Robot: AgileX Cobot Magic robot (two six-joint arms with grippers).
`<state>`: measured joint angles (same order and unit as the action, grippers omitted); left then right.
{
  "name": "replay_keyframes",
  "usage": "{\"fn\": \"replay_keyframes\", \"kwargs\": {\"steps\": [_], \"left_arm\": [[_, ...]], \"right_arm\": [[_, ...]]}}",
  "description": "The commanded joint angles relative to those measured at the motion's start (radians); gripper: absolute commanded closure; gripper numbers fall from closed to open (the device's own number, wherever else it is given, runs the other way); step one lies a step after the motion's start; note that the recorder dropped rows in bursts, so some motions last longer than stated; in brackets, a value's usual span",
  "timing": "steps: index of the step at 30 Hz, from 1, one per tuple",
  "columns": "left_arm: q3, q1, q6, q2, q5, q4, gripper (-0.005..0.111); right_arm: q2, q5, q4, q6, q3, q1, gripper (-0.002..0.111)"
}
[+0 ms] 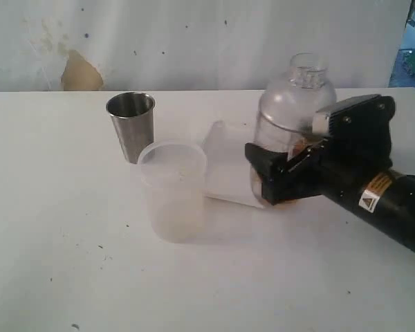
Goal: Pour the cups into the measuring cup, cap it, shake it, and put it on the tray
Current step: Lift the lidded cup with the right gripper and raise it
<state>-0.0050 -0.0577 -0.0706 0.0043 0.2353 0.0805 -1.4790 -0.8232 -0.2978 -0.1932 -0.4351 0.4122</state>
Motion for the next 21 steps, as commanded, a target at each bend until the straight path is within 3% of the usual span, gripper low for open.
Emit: {"fn": "replay_keyframes", "kwargs": {"steps": [1, 4, 9, 13, 21], "left_arm": [[0.005, 0.000, 0.001, -0.004, -0.003, -0.012, 0.086], [0.005, 0.000, 0.001, -0.004, -0.003, -0.012, 0.086], [0.005, 0.000, 0.001, -0.004, -0.003, -0.012, 0.086], [0.005, 0.000, 0.001, -0.004, -0.003, -0.012, 0.086], [0.005, 0.000, 0.001, -0.004, -0.003, -0.012, 0.086]], "right_arm": [[0.012, -0.102, -0.036, 0.005, -0.012, 0.024, 0.108], [0.012, 0.009, 0.190, 0.187, -0.027, 0.007, 0.108], [0.012, -0.068, -0.123, -0.053, -0.029, -0.001, 0.108], [0.012, -0.013, 0.038, 0.080, -0.056, -0.008, 0.108], [-0.076, -0.027, -0.099, 0.086, -0.190, -0.014, 0.108]]}}
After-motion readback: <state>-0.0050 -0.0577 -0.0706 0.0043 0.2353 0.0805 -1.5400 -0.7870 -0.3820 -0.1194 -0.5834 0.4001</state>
